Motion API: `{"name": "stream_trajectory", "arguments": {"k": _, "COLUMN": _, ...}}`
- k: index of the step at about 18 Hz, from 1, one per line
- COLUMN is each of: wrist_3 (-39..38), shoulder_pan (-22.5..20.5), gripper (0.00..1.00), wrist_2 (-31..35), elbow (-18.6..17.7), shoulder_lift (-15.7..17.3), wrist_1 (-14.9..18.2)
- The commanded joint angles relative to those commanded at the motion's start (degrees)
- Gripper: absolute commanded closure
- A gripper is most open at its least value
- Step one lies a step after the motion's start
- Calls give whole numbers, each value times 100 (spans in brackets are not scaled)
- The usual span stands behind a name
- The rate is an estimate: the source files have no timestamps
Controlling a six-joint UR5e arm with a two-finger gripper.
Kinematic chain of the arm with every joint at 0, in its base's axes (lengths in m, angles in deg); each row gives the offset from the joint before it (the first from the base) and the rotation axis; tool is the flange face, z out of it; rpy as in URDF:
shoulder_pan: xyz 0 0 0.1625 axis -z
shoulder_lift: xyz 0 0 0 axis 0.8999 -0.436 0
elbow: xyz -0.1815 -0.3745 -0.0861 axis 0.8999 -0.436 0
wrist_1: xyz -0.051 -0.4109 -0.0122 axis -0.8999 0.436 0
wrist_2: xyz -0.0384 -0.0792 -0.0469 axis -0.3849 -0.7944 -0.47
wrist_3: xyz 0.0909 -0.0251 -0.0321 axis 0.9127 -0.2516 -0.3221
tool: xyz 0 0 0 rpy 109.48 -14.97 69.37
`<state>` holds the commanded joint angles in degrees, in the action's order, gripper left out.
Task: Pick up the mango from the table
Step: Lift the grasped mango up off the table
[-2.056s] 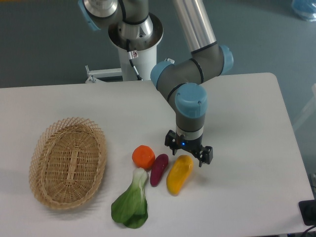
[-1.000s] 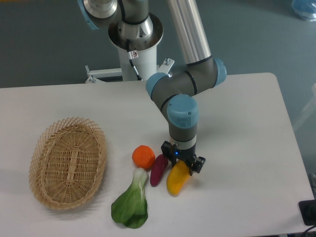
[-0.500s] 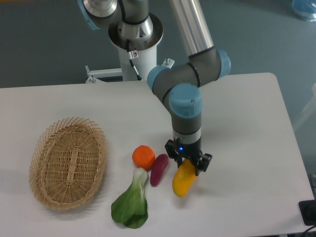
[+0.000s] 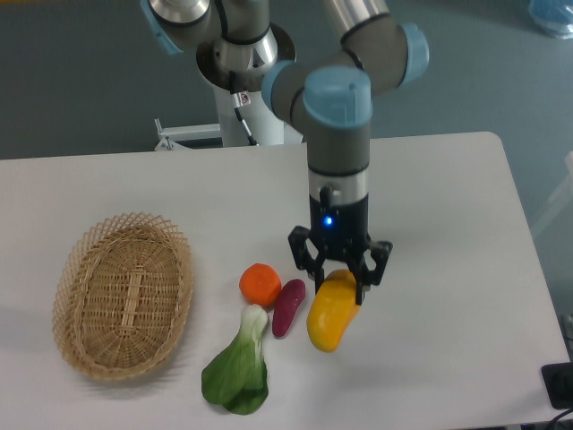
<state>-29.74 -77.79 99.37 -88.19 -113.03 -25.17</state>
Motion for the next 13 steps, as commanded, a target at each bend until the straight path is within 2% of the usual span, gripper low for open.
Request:
{"name": "stream_trajectory", "arguments": {"k": 4, "wrist_3": -89, "shoulder_pan": -106, "gripper": 44, "wrist_2": -150, "elbow": 0, "shoulder_lift": 88, "wrist_1": 0}}
{"name": "stream_trajectory", "arguments": {"k": 13, "wrist_3": -124, "shoulder_pan": -62, "gripper": 44, "wrist_2": -141, "elbow": -18, "shoulder_lift": 132, "wrist_1": 0}}
